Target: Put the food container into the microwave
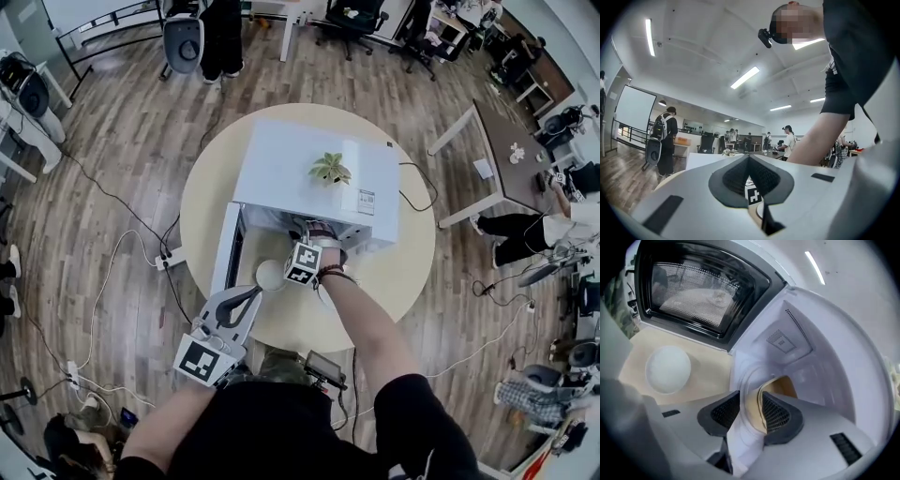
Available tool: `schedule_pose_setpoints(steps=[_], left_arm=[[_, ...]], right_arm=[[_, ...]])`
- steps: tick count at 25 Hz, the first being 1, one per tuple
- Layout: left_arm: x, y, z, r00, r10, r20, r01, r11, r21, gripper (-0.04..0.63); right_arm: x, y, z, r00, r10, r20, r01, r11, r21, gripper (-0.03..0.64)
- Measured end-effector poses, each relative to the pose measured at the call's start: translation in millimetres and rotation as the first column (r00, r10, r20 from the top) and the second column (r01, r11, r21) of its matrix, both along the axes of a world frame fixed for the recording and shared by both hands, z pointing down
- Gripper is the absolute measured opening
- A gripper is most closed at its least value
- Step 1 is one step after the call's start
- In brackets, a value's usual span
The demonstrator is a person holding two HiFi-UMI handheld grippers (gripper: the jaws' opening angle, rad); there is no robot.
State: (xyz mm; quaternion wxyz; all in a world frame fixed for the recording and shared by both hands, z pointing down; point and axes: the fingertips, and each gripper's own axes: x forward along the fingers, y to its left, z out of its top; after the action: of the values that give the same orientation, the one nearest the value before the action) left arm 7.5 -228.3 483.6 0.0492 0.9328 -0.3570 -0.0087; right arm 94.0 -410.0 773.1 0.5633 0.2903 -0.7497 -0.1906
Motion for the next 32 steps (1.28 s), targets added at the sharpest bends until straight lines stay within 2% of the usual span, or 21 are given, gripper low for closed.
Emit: schedule_pose_setpoints(steps=[5, 10, 13, 19, 22, 25, 29, 32], left_arm=[[6.6, 0.5, -5.5, 0.999, 0.036, -0.014, -0.036, 0.999, 0.007, 0.018], [10.4, -5.6, -9.4, 0.997, 0.068, -0.034, -0.067, 0.998, 0.022, 0.018], [11.6, -7.3, -13.8, 0.995, 0.089, -0.054, -0.087, 0.996, 0.036, 0.018], [13.5, -10.2, -19.6, 0.989, 0.133, -0.058, -0.13, 0.99, 0.051, 0.018], [11.6, -11.3, -19.8, 0.988, 0.146, -0.059, -0.142, 0.988, 0.059, 0.018], [6.6, -12.9, -24.0, 0.987, 0.149, -0.057, -0.146, 0.987, 0.061, 0.018], [-2.0, -14.7, -29.4, 0.987, 0.151, -0.049, -0.148, 0.986, 0.072, 0.018], [-6.6, -17.0, -32.5, 0.988, 0.15, -0.047, -0.146, 0.986, 0.076, 0.018]], right_arm=[[-2.6, 40.6, -12.1, 1.0, 0.005, 0.027, -0.005, 1.0, -0.022, 0.124], [-2.5, 99.2, -21.3, 0.999, 0.005, 0.04, -0.002, 0.996, -0.094, 0.12], [-4.5, 131.7, -35.5, 0.998, 0.021, 0.066, -0.014, 0.994, -0.106, 0.101], [-10.5, 170.1, -96.9, 0.975, 0.098, 0.198, -0.087, 0.994, -0.065, 0.044], [-16.2, 183.9, -132.2, 0.946, 0.134, 0.295, -0.129, 0.991, -0.037, 0.032], [-20.9, 191.3, -175.5, 0.892, 0.168, 0.42, -0.191, 0.981, 0.014, 0.014], [-20.5, 195.2, -222.7, 0.835, 0.197, 0.514, -0.276, 0.958, 0.08, 0.014], [-16.8, 195.3, -257.7, 0.776, 0.189, 0.602, -0.337, 0.931, 0.142, 0.014]])
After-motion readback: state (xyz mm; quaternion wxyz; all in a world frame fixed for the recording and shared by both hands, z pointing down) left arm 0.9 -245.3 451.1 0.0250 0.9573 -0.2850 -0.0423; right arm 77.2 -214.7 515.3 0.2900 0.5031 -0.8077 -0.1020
